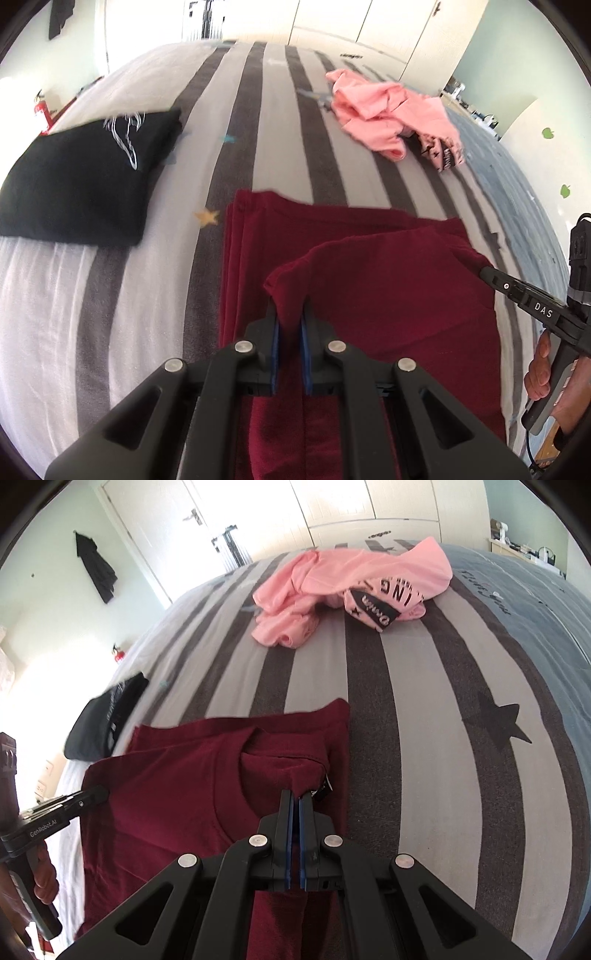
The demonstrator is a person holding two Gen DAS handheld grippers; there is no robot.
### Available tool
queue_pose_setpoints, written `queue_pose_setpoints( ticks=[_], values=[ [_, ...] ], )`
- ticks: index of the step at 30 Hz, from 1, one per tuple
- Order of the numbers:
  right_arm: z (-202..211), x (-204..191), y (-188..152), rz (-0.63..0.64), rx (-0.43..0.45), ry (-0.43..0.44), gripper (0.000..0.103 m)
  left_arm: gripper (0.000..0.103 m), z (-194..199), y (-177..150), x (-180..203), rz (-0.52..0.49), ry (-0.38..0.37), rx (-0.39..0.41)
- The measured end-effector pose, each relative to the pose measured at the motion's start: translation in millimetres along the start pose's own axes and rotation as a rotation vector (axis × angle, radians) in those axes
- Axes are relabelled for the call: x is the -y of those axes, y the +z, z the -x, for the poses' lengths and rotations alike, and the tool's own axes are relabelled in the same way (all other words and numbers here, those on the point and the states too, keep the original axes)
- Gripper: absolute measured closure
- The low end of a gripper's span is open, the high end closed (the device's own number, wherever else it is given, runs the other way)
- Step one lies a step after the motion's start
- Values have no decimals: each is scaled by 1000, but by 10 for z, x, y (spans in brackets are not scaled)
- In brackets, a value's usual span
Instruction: Fold clothes
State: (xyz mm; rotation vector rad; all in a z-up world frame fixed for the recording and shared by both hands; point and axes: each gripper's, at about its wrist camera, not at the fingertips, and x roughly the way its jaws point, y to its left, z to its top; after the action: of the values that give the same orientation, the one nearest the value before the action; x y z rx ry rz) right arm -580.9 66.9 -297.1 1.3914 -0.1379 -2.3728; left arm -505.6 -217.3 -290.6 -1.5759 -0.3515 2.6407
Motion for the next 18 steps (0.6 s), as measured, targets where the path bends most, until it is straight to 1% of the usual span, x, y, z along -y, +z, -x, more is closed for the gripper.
queue_pose_setpoints(
  ticks=[4,8,11,12,14,17,18],
  values=[
    [-185,27,8,24,-37,-1,101,95,-110,-7,-18,-6,12,-22],
    [-256,80,8,20,-57,13,100,94,-135,4,-31,-2,7,-35],
    [-232,140,26,3,-66,64,96,94,-132,4,-46,1,3,-40],
    [-209,163,43,0,-64,77,94,94,-126,4,-46,0,4,-40],
    [-152,205,74,-4,-55,97,77,91,-113,4,-50,0,4,-40],
    [-66,249,120,-7,-34,107,64,91,-87,-6,-77,10,-5,-37],
    [-50,277,140,-19,-27,104,62,91,-79,-12,-87,14,-8,-35]
  ],
)
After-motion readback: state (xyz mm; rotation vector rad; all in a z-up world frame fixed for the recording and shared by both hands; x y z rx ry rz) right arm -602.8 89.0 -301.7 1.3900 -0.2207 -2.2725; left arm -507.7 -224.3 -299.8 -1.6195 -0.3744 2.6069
